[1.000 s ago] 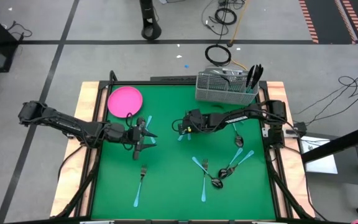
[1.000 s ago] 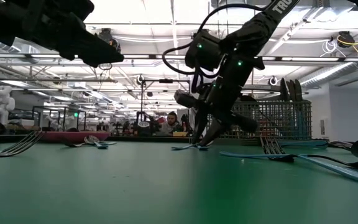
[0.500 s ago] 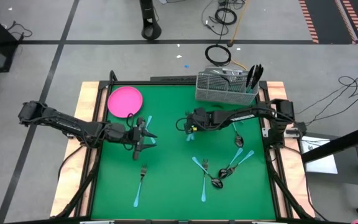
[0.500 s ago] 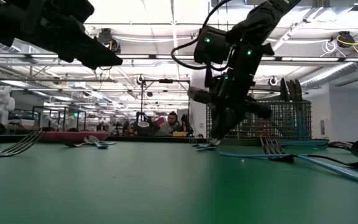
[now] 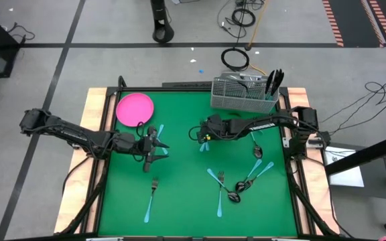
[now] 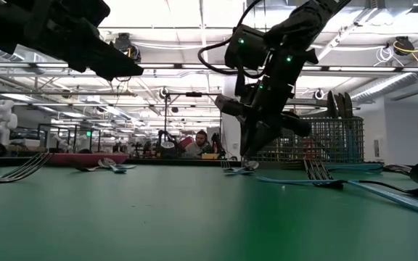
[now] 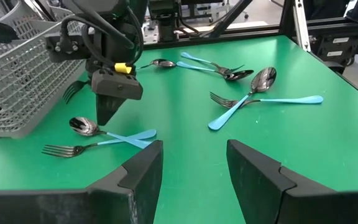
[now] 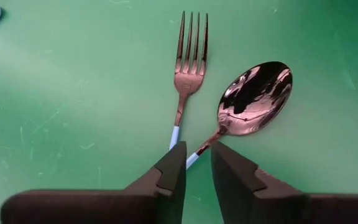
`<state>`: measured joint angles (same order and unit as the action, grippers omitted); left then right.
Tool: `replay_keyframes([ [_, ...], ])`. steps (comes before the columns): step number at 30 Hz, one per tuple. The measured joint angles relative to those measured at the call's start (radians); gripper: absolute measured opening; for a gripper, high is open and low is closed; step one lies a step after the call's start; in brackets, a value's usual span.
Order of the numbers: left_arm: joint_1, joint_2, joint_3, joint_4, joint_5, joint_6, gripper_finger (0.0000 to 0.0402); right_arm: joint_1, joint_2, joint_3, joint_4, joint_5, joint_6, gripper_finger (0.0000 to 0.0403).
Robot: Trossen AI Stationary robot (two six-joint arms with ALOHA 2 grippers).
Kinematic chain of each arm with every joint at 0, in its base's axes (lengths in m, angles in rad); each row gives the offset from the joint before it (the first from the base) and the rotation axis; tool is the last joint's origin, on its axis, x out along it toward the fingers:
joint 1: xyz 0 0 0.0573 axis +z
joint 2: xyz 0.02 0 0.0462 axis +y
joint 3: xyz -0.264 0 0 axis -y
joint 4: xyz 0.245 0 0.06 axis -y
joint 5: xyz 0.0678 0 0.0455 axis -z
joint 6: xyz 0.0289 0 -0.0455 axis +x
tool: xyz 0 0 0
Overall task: Sort silverware
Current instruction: Put the blue spoon into the gray silverware basket
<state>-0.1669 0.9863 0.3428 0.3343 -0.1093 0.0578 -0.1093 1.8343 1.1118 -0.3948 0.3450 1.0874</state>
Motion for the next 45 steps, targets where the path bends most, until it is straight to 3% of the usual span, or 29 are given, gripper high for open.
replay_keyframes([
  [11, 0.0, 0.0, 0.0, 0.0, 0.0, 0.0, 0.018, 0.0, 0.0, 0.0, 0.001, 0.017, 0.053, 0.0131],
  [29, 0.0, 0.0, 0.0, 0.001, 0.0, 0.001, 0.018, 0.001, 0.121, 0.007, 0.018, 0.013, 0.139, 0.013],
  [33, 0.0, 0.0, 0.0, 0.001, 0.0, 0.002, 0.018, 0.0, 0.119, 0.007, -0.022, 0.007, 0.129, 0.0111],
  [40, 0.0, 0.0, 0.0, -0.001, 0.0, 0.002, 0.018, -0.002, 0.111, 0.004, -0.058, -0.016, 0.117, 0.0014],
  [45, 0.0, 0.0, 0.0, -0.003, 0.0, 0.002, 0.018, -0.002, 0.105, 0.005, -0.076, -0.021, 0.125, 0.001],
])
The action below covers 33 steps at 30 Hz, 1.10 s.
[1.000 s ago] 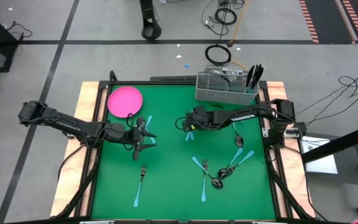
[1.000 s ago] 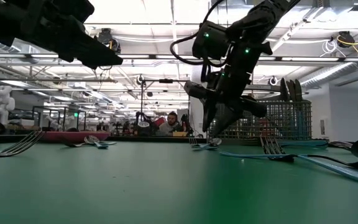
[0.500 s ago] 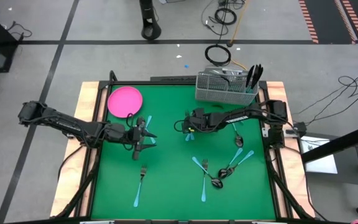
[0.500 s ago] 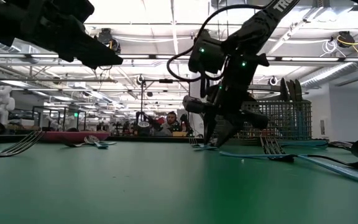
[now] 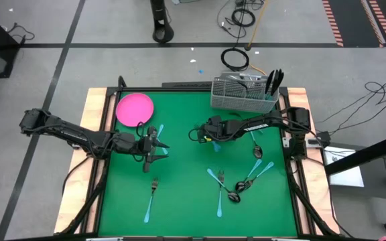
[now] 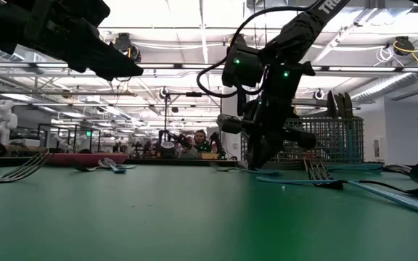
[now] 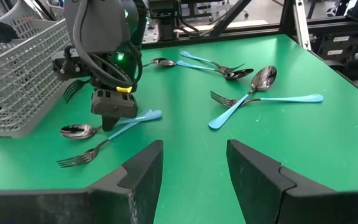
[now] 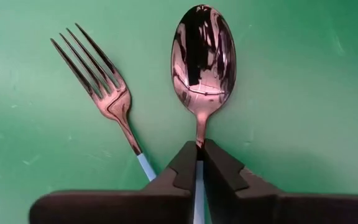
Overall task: Sort silverware
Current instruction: Put the blue spoon into the gray silverware basket
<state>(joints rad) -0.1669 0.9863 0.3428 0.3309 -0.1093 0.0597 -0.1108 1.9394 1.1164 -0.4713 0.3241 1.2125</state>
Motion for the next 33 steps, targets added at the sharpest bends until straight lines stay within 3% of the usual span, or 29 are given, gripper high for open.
replay_keyframes([
  [6, 0.0, 0.0, 0.0, -0.003, 0.0, 0.0, 0.018, 0.003, -0.065, -0.011, -0.018, 0.033, -0.015, 0.0004],
  [12, 0.0, 0.0, 0.0, -0.006, 0.0, 0.0, 0.018, 0.014, -0.212, -0.007, 0.004, 0.099, -0.077, 0.0001],
  [18, 0.0, 0.0, 0.0, -0.009, 0.0, -0.002, 0.018, 0.056, -0.398, -0.005, 0.004, 0.333, -0.242, 0.0001],
  [22, 0.0, 0.0, 0.0, -0.008, 0.0, -0.002, 0.018, 0.05, -0.486, -0.005, 0.0, 0.508, -0.463, 0.0001],
  [27, 0.0, 0.0, 0.0, -0.001, 0.0, -0.002, 0.018, -0.027, -0.535, -0.005, 0.001, 0.699, -0.633, 0.0],
  [33, 0.0, 0.0, 0.0, 0.003, 0.0, 0.006, 0.018, -0.167, -0.537, -0.03, 0.03, 0.826, -0.714, 0.0],
])
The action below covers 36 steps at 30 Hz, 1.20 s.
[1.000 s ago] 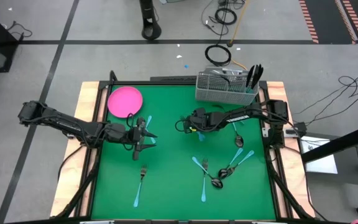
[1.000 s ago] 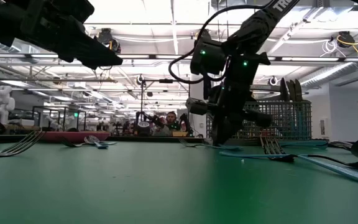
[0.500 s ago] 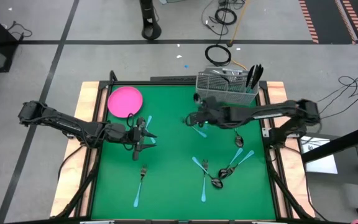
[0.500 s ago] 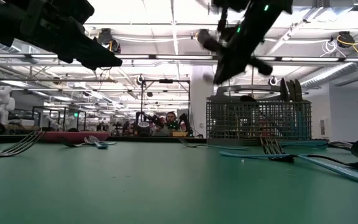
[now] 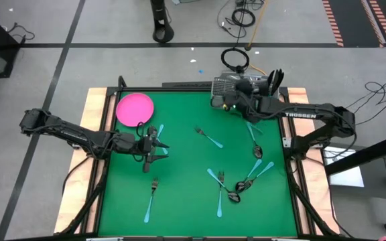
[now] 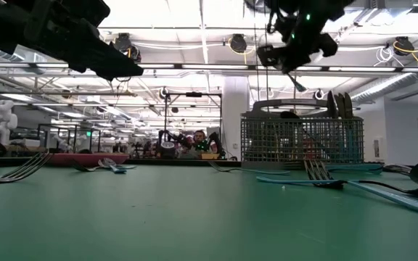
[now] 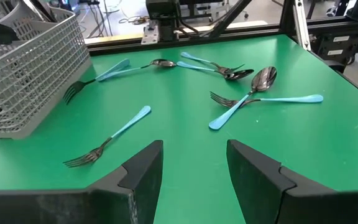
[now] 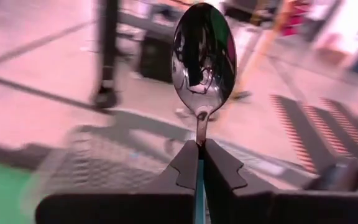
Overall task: Sort silverware
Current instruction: Put the blue spoon into the gray silverware basket
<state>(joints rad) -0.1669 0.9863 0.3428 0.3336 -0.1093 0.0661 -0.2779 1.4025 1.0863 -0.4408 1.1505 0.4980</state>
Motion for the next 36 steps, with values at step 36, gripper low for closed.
replay_keyframes([
  [36, 0.002, 0.0, 0.0, -0.002, -0.004, 0.028, 0.018, -0.15, -0.058, -0.395, 0.497, 0.346, 0.005, 0.0],
])
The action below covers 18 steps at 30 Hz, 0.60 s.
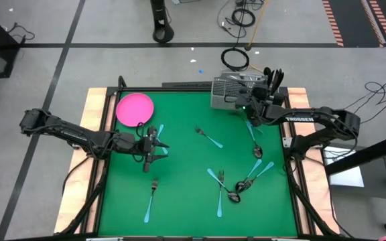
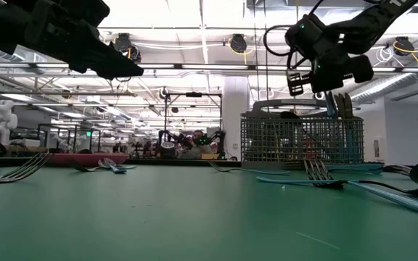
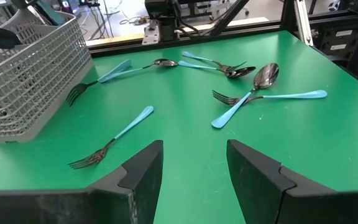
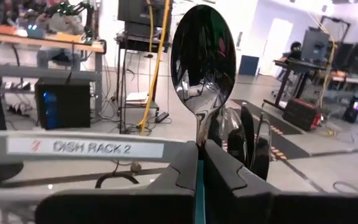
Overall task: Sort silverware
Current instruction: Put the blue spoon into the gray silverware basket
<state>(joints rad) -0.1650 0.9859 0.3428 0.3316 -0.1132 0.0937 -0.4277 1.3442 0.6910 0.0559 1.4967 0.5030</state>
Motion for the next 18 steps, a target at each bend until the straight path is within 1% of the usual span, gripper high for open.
replay_keyframes([
  [5, 0.0, 0.0, 0.0, 0.0, 0.0, 0.001, 0.018, -0.03, 0.033, 0.0, -0.004, 0.003, 0.136, 0.0],
  [7, 0.0, 0.0, 0.0, 0.001, 0.0, 0.001, 0.018, -0.038, 0.054, 0.001, -0.002, 0.02, 0.173, 0.0],
  [10, 0.0, 0.0, 0.0, 0.003, 0.0, 0.001, 0.018, -0.044, 0.088, 0.002, -0.005, 0.037, 0.168, 0.0],
  [13, 0.0, 0.0, 0.0, 0.003, 0.0, 0.017, 0.018, -0.042, 0.116, 0.002, -0.013, 0.028, 0.136, 0.0],
  [18, 0.0, 0.0, 0.0, 0.003, 0.0, 0.019, 0.018, -0.054, 0.129, 0.001, -0.013, 0.025, 0.162, 0.0],
])
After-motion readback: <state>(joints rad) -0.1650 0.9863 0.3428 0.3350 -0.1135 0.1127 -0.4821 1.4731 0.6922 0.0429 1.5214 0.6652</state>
